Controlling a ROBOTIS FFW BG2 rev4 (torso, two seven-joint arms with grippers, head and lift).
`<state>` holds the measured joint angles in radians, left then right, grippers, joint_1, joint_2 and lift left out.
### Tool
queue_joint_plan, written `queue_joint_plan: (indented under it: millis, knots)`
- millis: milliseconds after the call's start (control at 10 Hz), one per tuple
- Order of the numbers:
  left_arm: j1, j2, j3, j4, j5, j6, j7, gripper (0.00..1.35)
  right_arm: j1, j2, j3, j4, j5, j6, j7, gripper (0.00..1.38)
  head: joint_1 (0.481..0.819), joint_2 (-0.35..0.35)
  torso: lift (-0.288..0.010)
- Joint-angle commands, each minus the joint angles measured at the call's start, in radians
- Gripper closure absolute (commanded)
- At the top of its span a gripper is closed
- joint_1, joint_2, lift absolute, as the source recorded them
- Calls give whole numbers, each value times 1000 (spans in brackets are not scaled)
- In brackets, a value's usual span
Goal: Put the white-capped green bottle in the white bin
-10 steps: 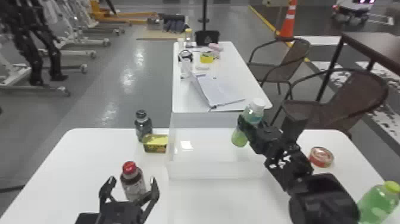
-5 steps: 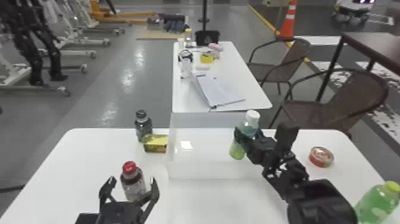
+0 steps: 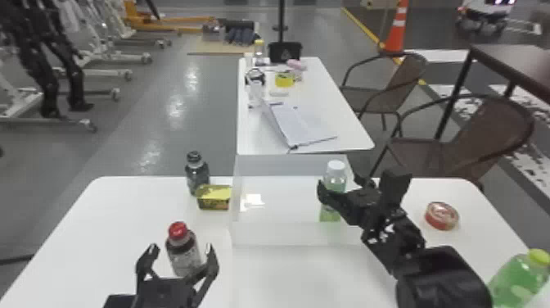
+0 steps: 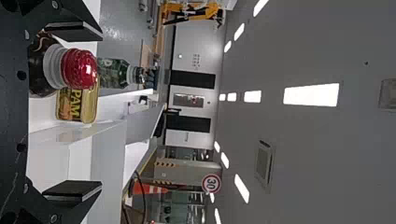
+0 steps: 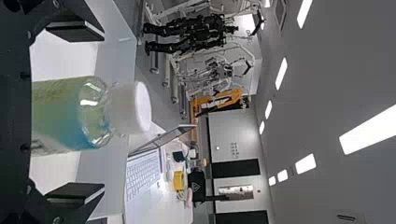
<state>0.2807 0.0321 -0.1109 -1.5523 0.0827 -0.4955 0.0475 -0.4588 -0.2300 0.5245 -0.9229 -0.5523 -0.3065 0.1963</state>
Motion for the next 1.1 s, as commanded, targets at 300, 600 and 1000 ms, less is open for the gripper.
queue_joint_plan:
  millis: [300, 600, 1000]
  knots:
    - [3, 2, 0, 0, 0, -3, 6, 176, 118, -12, -113, -194, 60, -23, -2, 104, 549, 0, -100]
    - [11, 2, 2, -3, 0, -6, 14, 174, 351, -20, -296, -494, 163, 73, -14, 105, 549, 0, -100]
    - [18, -1, 7, -6, -1, -6, 14, 174, 631, 41, -433, -728, 245, 167, -14, 105, 549, 0, -100]
